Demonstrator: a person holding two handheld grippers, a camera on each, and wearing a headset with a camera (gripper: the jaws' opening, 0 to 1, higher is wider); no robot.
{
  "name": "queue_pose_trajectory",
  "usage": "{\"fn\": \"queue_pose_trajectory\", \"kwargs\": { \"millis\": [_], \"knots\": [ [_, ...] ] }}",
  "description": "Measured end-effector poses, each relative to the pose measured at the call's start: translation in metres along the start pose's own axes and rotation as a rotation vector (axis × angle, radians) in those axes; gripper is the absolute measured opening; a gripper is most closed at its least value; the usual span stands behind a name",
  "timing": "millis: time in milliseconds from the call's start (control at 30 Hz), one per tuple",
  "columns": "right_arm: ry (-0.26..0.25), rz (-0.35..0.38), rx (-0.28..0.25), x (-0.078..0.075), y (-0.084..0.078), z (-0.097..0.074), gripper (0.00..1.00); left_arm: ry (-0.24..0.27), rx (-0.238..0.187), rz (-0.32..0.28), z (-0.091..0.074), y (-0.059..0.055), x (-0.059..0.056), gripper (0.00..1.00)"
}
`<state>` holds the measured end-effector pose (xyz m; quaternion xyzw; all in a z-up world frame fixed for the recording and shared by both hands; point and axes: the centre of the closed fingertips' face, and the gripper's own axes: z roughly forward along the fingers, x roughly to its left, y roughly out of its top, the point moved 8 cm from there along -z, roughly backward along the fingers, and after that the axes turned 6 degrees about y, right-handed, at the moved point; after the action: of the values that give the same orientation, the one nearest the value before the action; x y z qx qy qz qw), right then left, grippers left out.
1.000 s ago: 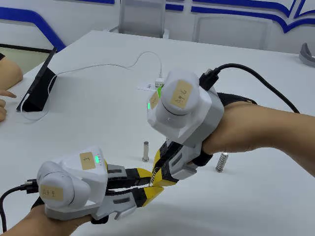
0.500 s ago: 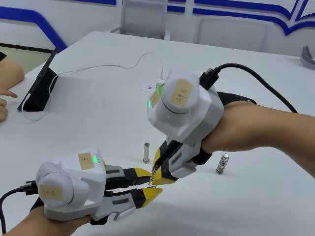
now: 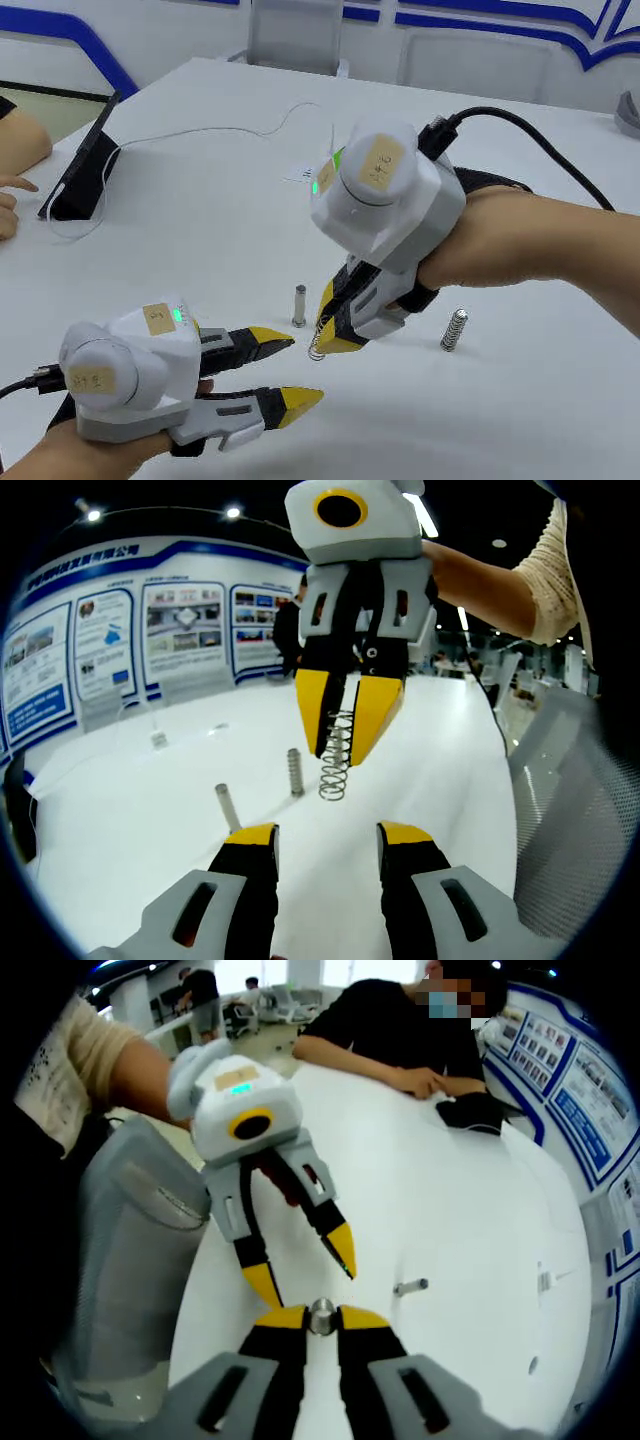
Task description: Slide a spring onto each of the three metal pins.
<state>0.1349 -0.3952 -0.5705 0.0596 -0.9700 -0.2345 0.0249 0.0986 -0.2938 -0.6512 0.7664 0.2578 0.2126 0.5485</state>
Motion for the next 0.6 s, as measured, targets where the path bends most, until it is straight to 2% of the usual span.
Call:
{"fn": "queue_pose_trajectory", "kwargs": {
  "millis": [400,600],
  "knots": [
    [-0.031,0.009,0.002,-0.016,0.002,-0.008,0.12,0.047,0.011,-0.027,-0.004,-0.004,0.007,0.55],
    [-0.052,0.01,0.006,-0.03,0.006,-0.014,0.12,0.059,0.018,-0.038,-0.004,-0.006,0.008,0.6]
  ]
}}
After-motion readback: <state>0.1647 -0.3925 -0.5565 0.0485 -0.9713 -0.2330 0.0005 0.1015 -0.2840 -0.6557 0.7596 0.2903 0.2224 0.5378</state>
